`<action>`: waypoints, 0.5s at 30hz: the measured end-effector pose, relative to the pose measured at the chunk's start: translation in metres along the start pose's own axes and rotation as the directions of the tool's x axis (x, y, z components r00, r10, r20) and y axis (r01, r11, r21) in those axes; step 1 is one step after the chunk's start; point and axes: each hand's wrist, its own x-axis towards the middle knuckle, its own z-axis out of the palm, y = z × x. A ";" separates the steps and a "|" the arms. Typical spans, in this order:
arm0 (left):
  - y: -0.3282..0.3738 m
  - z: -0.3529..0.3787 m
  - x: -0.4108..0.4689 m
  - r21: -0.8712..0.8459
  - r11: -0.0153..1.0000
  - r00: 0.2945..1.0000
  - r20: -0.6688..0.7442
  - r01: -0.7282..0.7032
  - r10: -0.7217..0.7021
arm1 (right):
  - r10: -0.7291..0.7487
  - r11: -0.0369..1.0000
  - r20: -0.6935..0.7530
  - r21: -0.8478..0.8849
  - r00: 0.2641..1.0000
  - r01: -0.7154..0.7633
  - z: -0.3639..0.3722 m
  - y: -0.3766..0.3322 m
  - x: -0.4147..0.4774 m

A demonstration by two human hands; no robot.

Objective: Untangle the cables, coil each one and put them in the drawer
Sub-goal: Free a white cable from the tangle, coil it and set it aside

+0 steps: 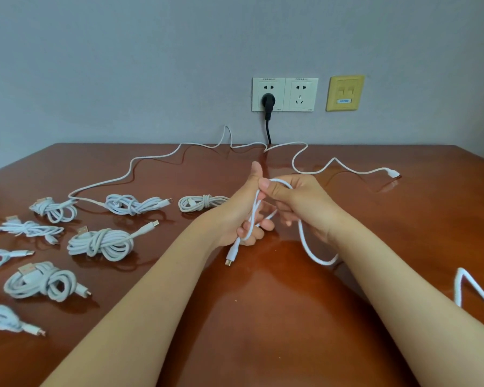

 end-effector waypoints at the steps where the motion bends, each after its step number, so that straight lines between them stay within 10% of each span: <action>1: -0.001 0.001 -0.001 -0.026 1.000 0.998 0.054 -0.006 0.007 | -0.017 1.000 -0.056 0.005 0.998 0.017 -0.001 0.001 0.001; 6: -0.001 0.012 -0.008 0.040 0.998 0.979 0.201 -0.046 0.037 | -0.129 0.991 -0.350 -0.074 0.928 0.109 -0.008 0.011 0.014; 10: -0.002 0.018 -0.010 0.272 0.957 0.984 0.168 -0.102 0.057 | -0.252 0.949 -0.384 -0.278 0.888 0.149 -0.007 0.017 0.018; 15: -0.005 0.008 -0.008 0.115 0.991 0.986 0.158 -0.074 0.056 | -0.204 0.944 -0.279 -0.310 0.938 0.113 -0.009 0.018 0.016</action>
